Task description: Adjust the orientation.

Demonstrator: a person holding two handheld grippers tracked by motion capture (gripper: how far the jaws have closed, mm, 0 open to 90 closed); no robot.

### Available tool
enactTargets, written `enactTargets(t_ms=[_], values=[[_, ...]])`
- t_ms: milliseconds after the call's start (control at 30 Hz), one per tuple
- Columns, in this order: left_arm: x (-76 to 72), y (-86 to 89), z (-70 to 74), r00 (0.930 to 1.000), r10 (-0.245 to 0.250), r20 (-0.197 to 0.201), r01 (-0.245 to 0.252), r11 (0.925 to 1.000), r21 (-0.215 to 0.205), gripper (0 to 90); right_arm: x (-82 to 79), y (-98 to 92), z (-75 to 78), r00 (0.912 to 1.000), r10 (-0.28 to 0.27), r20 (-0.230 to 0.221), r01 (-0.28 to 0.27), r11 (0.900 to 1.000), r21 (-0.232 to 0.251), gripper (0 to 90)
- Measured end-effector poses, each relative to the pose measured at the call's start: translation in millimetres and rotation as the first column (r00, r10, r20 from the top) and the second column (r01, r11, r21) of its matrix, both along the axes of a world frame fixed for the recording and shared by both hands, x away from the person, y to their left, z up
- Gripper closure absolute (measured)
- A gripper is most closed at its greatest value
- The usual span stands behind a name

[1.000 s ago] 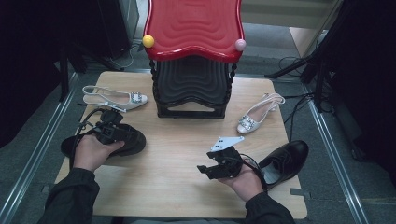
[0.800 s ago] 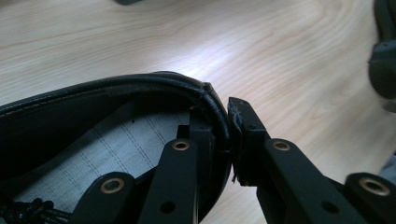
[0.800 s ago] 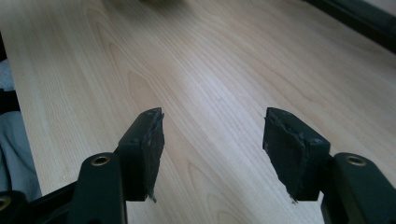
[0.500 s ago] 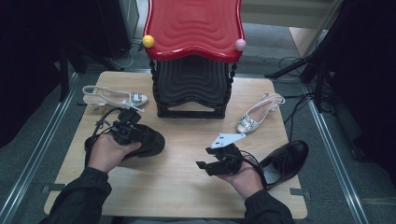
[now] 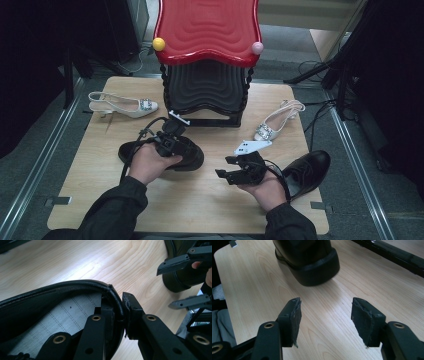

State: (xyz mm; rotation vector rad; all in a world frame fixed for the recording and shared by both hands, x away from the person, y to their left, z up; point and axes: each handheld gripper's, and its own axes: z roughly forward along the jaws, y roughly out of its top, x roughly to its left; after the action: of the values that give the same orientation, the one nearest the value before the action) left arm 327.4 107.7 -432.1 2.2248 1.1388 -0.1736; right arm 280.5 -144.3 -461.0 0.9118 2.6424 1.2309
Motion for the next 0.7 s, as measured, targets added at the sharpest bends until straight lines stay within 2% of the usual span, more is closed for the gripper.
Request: enactTargets(t_ms=[67, 133, 267, 433, 533, 600, 667, 700], values=[[0.8, -5.5, -3.0, 1.0, -0.004, 0.006, 0.004, 1.0, 0.002, 80.2, 0.4, -1.5, -0.4, 1.0, -0.009, -0.002, 0.009, 1.0, -0.002, 42.4], [1.0, -15.6, -9.4, 0.9998, -0.019, -0.006, 0.019, 0.9998, -0.004, 80.1, 0.6, -3.1, -0.8, 0.9999, -0.013, -0.003, 0.013, 1.0, -0.003, 42.4], [-3.8, -31.7, -14.7, 0.9984, -0.056, 0.006, 0.056, 0.9984, 0.008, 79.9, 2.1, -5.8, -2.0, 0.9997, -0.021, -0.007, 0.021, 1.0, -0.004, 42.4], [-2.1, -39.5, -28.3, 0.9972, -0.074, -0.011, 0.074, 0.997, 0.02, 78.0, 2.8, -9.4, -3.2, 0.9996, -0.026, -0.01, 0.025, 1.0, -0.01, 42.6], [-3.3, -42.2, -32.3, 0.9962, -0.085, 0.016, 0.085, 0.996, 0.029, 76.6, 2.2, -10.8, -4.5, 0.9998, -0.018, -0.003, 0.018, 1.0, -0.025, 43.0], [-5.0, -43.9, -31.0, 0.9948, -0.095, 0.038, 0.092, 0.9941, 0.057, 75.7, 1.8, -11.3, -6.0, 0.9999, -0.017, 0.0, 0.017, 0.999, -0.029, 43.5], [-5.6, -42.8, -29.0, 0.9942, -0.095, 0.051, 0.091, 0.9937, 0.065, 74.5, 1.7, -11.4, -6.4, 0.9999, -0.016, -0.001, 0.016, 0.999, -0.029, 43.7], [-5.4, -39.5, -26.4, 0.9952, -0.089, 0.043, 0.087, 0.9953, 0.044, 70.4, 1.8, -11.5, -7.2, 0.9998, -0.018, -0.004, 0.018, 1.0, -0.024, 43.8]])
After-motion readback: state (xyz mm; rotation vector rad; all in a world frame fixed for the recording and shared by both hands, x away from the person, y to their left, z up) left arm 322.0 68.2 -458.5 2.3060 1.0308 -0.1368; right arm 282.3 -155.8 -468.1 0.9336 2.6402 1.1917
